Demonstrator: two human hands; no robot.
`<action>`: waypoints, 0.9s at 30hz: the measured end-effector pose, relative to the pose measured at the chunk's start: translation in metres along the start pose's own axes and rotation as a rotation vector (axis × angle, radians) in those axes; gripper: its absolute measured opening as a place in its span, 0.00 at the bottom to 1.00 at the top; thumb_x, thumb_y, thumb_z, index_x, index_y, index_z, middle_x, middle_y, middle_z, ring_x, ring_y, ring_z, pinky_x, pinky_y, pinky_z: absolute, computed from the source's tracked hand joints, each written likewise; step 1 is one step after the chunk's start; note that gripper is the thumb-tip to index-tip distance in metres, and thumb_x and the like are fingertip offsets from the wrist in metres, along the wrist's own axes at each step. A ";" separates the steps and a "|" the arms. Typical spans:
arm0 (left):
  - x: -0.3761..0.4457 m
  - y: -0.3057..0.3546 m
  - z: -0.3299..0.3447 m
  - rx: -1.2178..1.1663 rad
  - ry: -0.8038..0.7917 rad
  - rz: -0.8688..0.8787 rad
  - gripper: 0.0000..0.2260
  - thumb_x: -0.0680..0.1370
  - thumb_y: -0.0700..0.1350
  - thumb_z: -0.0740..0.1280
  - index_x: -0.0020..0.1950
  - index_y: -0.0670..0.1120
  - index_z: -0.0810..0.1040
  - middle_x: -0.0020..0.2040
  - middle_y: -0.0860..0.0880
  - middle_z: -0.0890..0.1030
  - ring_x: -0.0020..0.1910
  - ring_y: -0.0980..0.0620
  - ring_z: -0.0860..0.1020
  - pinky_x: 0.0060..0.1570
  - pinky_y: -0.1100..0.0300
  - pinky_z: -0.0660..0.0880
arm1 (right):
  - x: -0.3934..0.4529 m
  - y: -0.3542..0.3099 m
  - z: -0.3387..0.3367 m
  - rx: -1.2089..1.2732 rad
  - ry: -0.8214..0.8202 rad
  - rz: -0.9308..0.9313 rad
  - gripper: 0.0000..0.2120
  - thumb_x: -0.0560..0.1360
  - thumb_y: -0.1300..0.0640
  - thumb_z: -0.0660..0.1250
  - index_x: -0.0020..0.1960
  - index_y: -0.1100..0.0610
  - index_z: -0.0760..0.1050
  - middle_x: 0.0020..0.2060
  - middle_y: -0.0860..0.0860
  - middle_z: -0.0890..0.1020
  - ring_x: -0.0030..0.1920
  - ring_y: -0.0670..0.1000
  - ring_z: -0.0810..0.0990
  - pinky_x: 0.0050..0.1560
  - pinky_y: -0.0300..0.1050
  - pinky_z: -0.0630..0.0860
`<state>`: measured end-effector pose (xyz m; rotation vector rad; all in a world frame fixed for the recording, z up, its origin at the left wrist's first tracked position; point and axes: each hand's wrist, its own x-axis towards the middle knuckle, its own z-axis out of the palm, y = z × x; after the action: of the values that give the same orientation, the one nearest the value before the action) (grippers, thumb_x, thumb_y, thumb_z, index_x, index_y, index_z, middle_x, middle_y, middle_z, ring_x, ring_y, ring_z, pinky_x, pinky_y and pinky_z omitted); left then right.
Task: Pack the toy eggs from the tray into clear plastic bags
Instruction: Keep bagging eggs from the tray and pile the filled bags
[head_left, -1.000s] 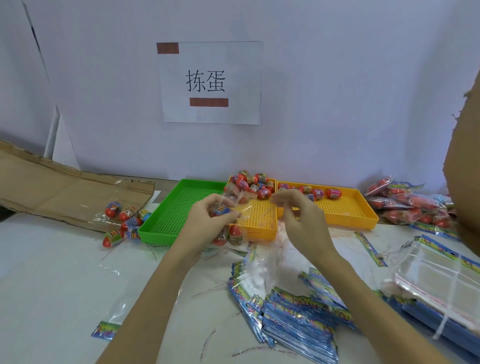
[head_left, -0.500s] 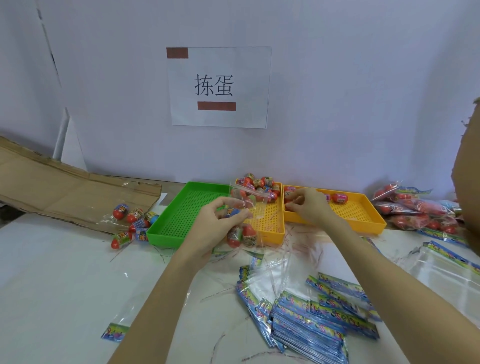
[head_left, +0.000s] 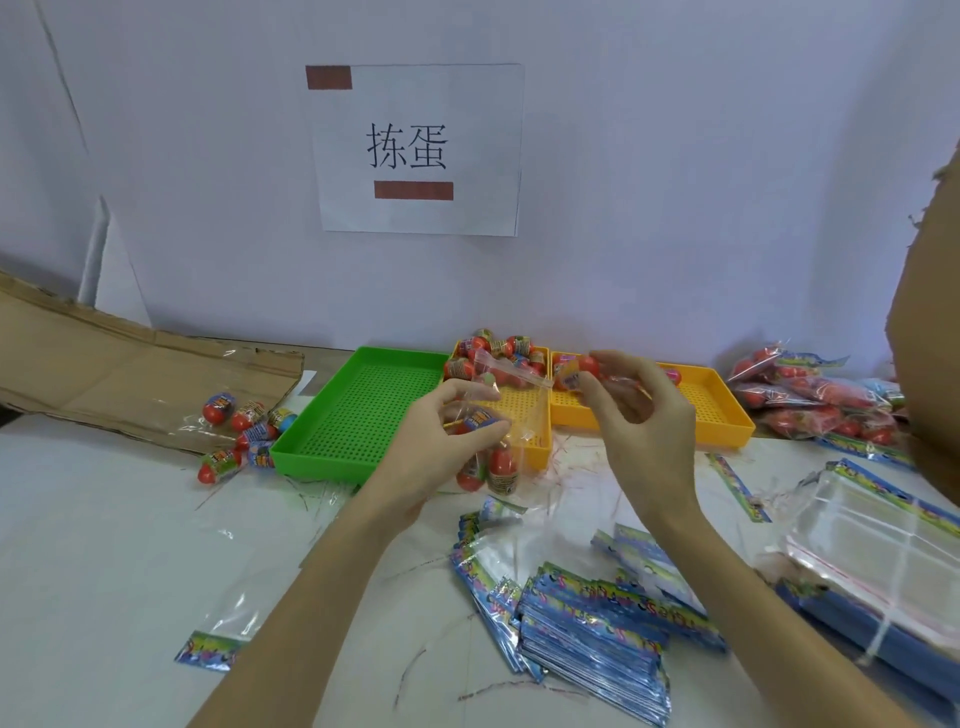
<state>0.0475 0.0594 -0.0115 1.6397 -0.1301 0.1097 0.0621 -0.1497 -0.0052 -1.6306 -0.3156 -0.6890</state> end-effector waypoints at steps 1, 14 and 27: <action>0.000 -0.001 0.001 0.029 -0.004 0.020 0.14 0.76 0.42 0.79 0.59 0.53 0.83 0.55 0.48 0.87 0.54 0.47 0.86 0.52 0.53 0.84 | -0.001 -0.007 0.000 0.032 0.016 -0.047 0.11 0.78 0.56 0.74 0.60 0.54 0.81 0.51 0.47 0.87 0.52 0.47 0.87 0.51 0.39 0.83; -0.006 0.006 0.006 0.176 -0.155 0.195 0.18 0.79 0.42 0.76 0.67 0.54 0.80 0.60 0.56 0.86 0.60 0.53 0.84 0.63 0.48 0.81 | -0.003 -0.015 0.002 -0.449 -0.191 -0.394 0.11 0.81 0.60 0.70 0.63 0.57 0.80 0.56 0.51 0.79 0.44 0.42 0.81 0.43 0.25 0.72; -0.008 0.008 0.008 0.123 -0.113 0.215 0.16 0.79 0.47 0.76 0.66 0.54 0.82 0.62 0.54 0.85 0.64 0.55 0.82 0.67 0.45 0.78 | 0.000 -0.021 -0.005 -0.394 -0.457 -0.279 0.08 0.83 0.54 0.67 0.58 0.54 0.81 0.50 0.44 0.83 0.51 0.44 0.82 0.42 0.40 0.80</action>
<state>0.0385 0.0513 -0.0052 1.7513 -0.3929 0.1921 0.0488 -0.1505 0.0120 -2.1454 -0.7885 -0.6035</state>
